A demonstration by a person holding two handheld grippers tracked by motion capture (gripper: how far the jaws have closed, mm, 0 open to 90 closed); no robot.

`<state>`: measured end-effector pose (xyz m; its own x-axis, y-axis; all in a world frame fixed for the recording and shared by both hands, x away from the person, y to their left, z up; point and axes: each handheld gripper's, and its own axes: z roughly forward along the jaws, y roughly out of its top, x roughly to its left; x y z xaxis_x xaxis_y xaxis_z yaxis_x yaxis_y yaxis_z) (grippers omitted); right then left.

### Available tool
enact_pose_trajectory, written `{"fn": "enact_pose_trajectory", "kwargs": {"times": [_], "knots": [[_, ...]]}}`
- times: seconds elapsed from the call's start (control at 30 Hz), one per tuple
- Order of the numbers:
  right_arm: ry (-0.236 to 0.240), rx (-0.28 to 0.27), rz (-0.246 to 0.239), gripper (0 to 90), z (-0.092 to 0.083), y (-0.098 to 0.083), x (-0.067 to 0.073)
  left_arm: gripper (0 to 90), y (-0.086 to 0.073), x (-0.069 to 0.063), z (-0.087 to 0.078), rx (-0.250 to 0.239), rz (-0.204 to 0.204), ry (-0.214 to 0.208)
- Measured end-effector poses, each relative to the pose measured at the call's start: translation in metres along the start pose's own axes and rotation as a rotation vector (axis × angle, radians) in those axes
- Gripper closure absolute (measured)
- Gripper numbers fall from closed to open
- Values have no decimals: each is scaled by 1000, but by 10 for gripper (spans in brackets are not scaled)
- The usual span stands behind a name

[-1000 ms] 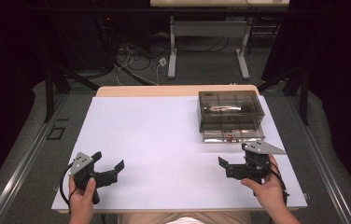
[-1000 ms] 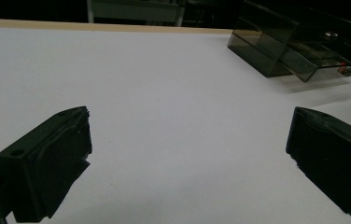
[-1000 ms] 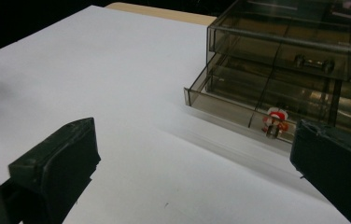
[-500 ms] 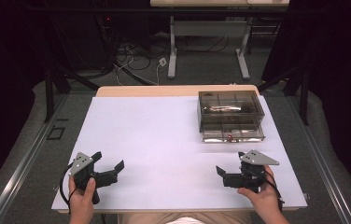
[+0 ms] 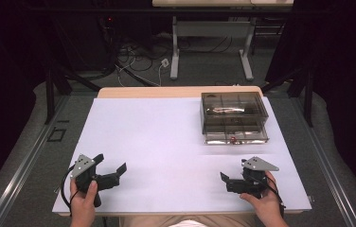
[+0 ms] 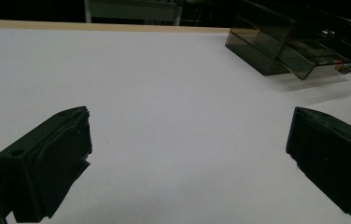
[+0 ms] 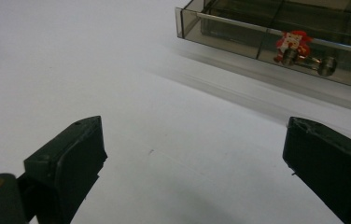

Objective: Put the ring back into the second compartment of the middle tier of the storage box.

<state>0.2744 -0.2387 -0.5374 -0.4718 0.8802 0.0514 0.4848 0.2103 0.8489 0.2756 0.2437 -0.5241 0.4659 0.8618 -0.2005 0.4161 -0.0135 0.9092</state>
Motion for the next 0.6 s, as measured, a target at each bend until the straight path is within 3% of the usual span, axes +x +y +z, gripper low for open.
{"fn": "enact_pose_trajectory", "kwargs": {"times": [0.6], "knots": [[-26, 60, 26, 53, 8, -10, -13, 2, 0, 0, 1, 1, 4, 0]]}}
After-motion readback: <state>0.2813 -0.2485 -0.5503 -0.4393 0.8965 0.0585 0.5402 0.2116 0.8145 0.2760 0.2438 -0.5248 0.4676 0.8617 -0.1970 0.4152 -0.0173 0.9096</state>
